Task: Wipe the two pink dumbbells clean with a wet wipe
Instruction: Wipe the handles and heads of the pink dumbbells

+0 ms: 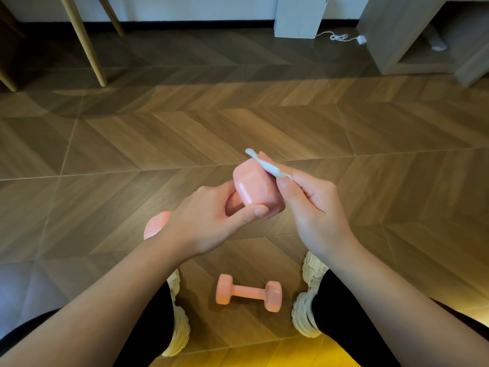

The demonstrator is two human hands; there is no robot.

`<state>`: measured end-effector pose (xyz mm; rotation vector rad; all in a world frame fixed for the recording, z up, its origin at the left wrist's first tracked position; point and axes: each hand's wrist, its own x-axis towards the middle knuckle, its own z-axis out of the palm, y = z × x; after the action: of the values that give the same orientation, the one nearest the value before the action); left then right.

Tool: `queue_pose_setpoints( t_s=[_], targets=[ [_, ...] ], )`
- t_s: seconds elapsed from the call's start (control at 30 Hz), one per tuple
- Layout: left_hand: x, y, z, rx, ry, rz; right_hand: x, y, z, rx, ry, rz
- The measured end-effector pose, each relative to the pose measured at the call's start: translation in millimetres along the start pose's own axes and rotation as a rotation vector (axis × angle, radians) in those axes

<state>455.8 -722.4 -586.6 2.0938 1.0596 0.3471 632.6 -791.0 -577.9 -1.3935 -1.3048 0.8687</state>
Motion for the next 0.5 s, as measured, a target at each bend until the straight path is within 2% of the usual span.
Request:
queue_pose_setpoints(
  t_s=[0.37,0.5],
  targets=[
    [0.1,5.9,0.9,-0.012,-0.033,0.003,4.0,2.4,-0.1,-0.037,0.029,0.075],
    [-0.6,4.6,-0.2,-0.036,-0.008,-0.018,1.3,1.2,-0.3,0.004,0.009,0.023]
  ],
)
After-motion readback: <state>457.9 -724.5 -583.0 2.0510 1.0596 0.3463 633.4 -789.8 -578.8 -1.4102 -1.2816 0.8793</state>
